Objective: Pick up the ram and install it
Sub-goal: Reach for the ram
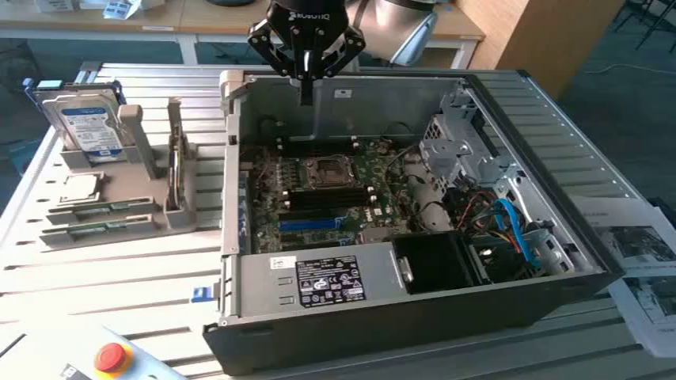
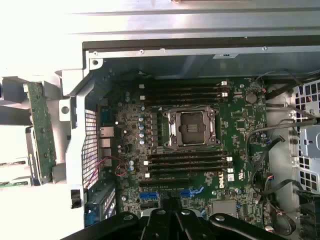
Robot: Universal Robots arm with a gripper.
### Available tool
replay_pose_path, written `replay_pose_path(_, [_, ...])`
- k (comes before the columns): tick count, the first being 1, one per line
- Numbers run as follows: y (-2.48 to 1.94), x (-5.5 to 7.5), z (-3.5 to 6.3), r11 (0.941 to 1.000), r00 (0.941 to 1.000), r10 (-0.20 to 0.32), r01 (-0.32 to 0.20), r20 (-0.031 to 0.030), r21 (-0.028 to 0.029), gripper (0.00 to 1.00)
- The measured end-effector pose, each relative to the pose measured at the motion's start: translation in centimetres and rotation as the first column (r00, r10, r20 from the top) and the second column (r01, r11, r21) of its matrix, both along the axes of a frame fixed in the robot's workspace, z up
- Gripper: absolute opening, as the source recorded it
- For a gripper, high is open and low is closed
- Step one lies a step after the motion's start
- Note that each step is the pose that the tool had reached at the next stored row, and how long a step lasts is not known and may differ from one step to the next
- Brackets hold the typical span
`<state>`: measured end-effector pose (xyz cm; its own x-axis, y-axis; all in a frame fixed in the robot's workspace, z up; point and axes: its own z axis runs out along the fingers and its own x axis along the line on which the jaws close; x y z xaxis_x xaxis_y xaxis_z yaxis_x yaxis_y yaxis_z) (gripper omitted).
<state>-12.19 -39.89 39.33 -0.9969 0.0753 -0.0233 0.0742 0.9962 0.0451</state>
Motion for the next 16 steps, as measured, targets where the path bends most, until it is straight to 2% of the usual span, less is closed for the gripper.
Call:
replay_pose_path(12, [0.00,-0.01,0.00,1.0000,1.0000,0.000,0.000,0.0001,0.0001,0.10])
replay_pose_path(16, [0.00,-0.51,-0.01,1.0000,1.0000,0.000,0.000,-0.0001,-0.0001,0.10])
